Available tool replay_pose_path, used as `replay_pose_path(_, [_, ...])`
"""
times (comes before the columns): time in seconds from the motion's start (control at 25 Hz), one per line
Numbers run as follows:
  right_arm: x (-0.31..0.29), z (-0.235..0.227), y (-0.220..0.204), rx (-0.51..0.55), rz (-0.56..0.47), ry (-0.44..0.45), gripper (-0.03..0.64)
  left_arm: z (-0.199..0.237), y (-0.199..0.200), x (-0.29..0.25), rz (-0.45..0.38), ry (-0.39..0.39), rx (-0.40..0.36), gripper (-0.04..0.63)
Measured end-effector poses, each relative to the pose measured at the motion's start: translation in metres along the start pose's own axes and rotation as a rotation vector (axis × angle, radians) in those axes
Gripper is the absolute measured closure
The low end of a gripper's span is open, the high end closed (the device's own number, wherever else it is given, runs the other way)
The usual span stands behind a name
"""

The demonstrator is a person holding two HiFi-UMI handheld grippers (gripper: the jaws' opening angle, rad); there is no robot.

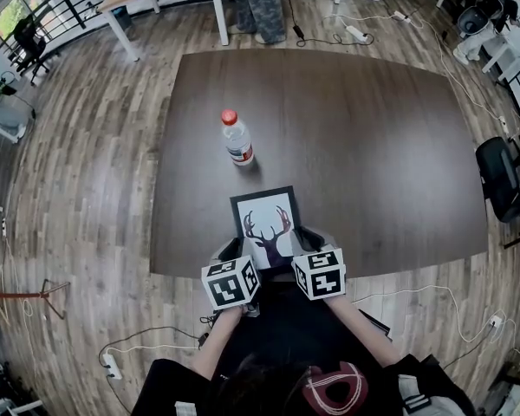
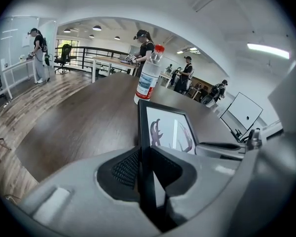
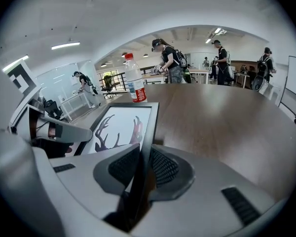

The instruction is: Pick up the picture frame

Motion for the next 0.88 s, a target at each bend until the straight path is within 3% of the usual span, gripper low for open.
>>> replay_pose_path(0.32, [0.007,0.012,0.011,0.014,-0.029,-0.016,0.54,0.007,0.008,0.012,-0.038,-0.027,0.0,0.517])
replay_pose_path(0.88, [0.011,0.063,0.076,0.041,-0.213,-0.04,0.541,0.045,0.074,0.052,-0.24,-0.058,-0.054,0.517])
Point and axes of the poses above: the fingertips, and each gripper's own axes: x backward along the fingers, z to its left, y out of its top, the point moved 7 cm from there along x, backward along the fingers, and after that the axes turned 12 degrees about y, right-handed, at the moved point
